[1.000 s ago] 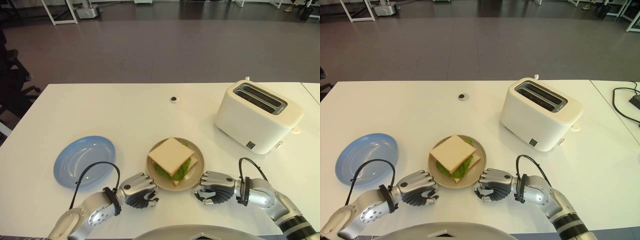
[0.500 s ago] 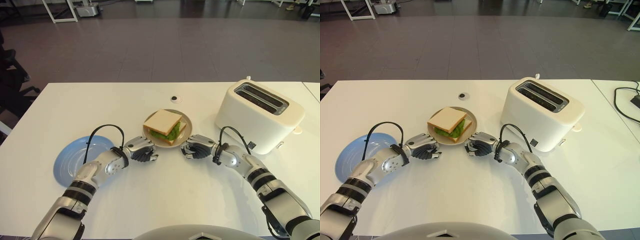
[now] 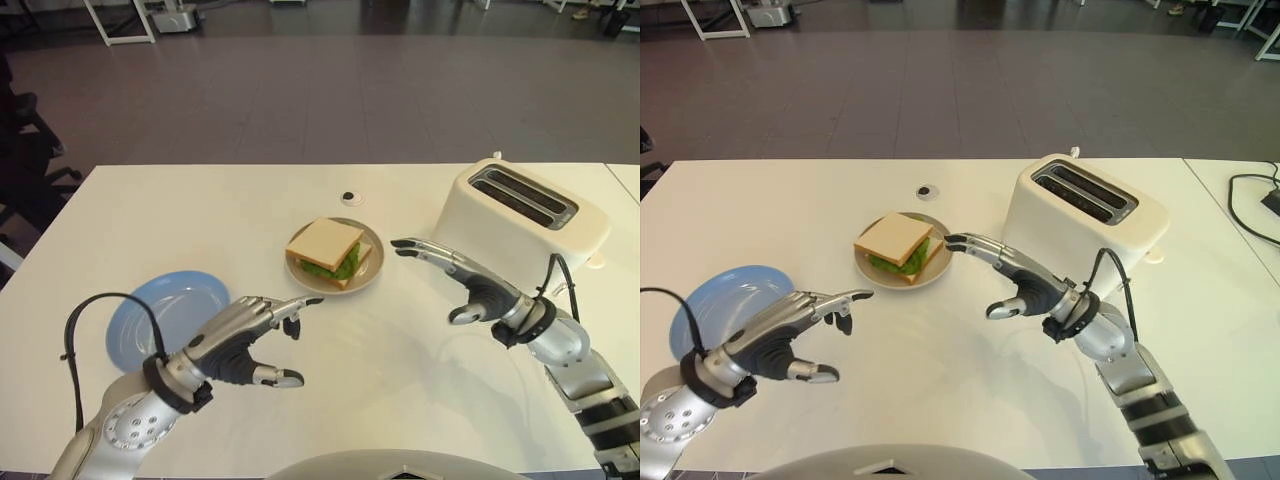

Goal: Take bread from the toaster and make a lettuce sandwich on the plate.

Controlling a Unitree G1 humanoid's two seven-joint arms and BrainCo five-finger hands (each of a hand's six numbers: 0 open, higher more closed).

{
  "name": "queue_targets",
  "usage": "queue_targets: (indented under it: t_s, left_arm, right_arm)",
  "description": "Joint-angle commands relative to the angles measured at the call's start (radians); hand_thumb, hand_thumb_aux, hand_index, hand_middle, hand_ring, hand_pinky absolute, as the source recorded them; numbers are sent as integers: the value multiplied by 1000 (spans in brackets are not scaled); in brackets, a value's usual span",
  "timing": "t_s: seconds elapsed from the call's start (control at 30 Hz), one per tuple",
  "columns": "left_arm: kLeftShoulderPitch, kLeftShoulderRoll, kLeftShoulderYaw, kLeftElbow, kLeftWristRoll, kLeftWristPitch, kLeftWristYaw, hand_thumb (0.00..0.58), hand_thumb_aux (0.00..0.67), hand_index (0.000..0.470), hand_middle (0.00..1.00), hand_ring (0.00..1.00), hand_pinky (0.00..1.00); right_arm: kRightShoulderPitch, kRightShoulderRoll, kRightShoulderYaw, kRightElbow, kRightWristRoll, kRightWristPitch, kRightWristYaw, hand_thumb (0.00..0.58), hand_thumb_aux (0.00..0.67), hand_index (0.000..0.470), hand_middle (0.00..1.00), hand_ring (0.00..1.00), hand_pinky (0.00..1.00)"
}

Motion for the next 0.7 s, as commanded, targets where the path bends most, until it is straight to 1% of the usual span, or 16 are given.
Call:
queue_targets:
  t_s: [0.03,0.1,0.17,0.27,0.4,0.5,0.6,0.7]
  left_arm:
    - [-71,-174,-132,156,-107,-27,22,0,0,0,0,0,0]
    - [-102,-230,-178,238,-163,-43,1,0,0,0,0,0,0]
    - [-119,-271,-199,295,-233,-70,-27,0,0,0,0,0,0]
    - [-160,-294,-166,386,-300,-99,-61,0,0,0,0,0,0]
    - [-232,-324,-115,432,-429,-95,-98,0,0,0,0,0,0]
    - [-255,-338,-90,452,-451,-109,-124,0,0,0,0,0,0]
    - [-277,-347,-75,471,-436,-117,-146,0,0,0,0,0,0]
    - [-281,-358,-69,460,-424,-115,-154,0,0,0,0,0,0]
  right_arm:
    - [-3,133,-20,148,121,46,54,0,0,0,0,0,0]
    - [-15,163,-26,199,154,74,105,0,0,0,0,0,0]
    - [-20,183,-30,231,143,65,151,0,0,0,0,0,0]
    - [-12,202,-53,238,132,23,199,0,0,0,0,0,0]
    - [12,225,-102,220,193,-15,265,0,0,0,0,0,0]
    - [8,247,-116,225,219,-17,312,0,0,0,0,0,0]
    - [1,268,-128,225,238,5,344,0,0,0,0,0,0]
    - [8,279,-158,198,279,53,358,0,0,0,0,0,0]
